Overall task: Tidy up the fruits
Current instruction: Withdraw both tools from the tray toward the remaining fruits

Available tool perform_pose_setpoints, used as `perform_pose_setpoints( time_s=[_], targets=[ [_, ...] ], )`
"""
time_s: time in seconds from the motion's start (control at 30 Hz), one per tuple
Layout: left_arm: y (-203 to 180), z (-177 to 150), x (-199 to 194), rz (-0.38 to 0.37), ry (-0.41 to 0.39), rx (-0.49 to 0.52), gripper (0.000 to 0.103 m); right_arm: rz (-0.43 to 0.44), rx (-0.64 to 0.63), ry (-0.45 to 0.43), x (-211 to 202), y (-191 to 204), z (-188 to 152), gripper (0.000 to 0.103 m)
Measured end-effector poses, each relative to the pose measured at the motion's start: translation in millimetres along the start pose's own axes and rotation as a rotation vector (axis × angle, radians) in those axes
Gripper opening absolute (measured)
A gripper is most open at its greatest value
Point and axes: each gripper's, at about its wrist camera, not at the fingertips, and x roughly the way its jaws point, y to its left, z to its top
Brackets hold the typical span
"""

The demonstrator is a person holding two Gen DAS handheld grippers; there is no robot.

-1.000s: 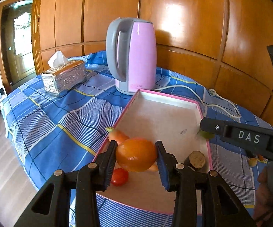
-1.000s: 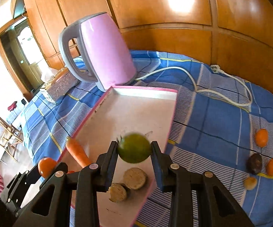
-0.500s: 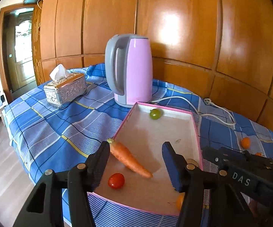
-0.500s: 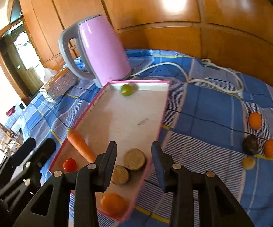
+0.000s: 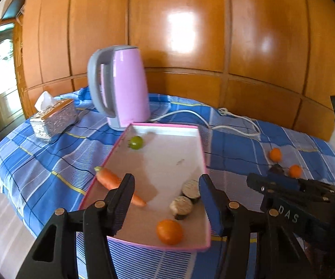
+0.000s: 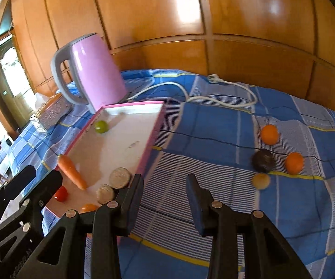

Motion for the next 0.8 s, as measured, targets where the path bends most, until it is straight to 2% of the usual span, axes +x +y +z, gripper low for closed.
perform_pose_setpoints(
  time_s=[0.4, 0.8],
  targets=[
    [-38.6, -9.7, -5.0, -0.051, 0.014, 0.1, 0.058, -0.048, 0.091, -0.031, -16.7, -41.2, -10.1, 0.038],
    [-59.6, -16.5, -4.3, -0.079, 0.031, 0.151, 0.058, -0.105, 0.138, -0.048, -28.9, -70.4, -20.3, 0.038]
  ],
)
